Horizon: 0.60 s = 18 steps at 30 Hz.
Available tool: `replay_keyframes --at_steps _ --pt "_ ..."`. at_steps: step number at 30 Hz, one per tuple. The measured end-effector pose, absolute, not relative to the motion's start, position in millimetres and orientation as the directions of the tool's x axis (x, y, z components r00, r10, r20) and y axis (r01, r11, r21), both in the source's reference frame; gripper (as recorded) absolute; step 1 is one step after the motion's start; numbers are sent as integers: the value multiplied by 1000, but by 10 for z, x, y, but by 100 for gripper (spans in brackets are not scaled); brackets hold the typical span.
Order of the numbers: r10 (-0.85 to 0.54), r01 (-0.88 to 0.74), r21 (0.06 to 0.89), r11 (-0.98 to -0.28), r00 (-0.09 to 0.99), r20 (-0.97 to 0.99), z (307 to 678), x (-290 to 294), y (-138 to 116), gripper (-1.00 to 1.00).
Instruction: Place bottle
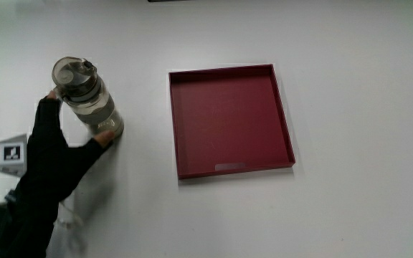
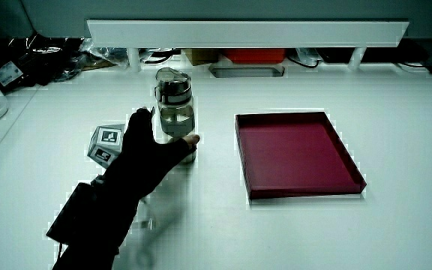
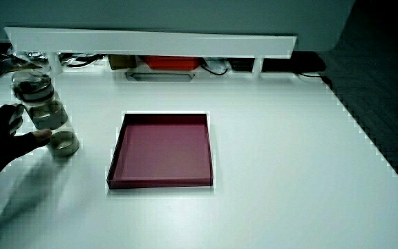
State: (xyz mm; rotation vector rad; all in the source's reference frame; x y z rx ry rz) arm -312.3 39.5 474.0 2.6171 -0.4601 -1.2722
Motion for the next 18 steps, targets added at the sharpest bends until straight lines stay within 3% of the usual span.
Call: replay_keyframes --at_steps 2,5,12,13,14,15,16,17,18 --pt "-350 -192 295 -936 606 -714 4667 -3088 491 -100" --pt "-332 -180 285 -941 643 -691 4557 -3021 631 -100" --pt "-401 -216 374 -902 737 -544 4416 -2788 907 -100" --pt "-475 -242 442 -864 687 -551 4392 -2751 946 -100" --pt "-443 -227 411 -883 693 -569 4410 -2752 980 -100" --pt "-310 -155 291 -944 721 -620 4411 -2740 999 -100" --pt "-72 -34 66 -997 661 -747 4433 -2724 996 -100" --pt "-316 -170 288 -943 733 -603 4358 -2697 1054 -100" --pt "-245 -126 221 -967 696 -675 4408 -2710 1085 -100"
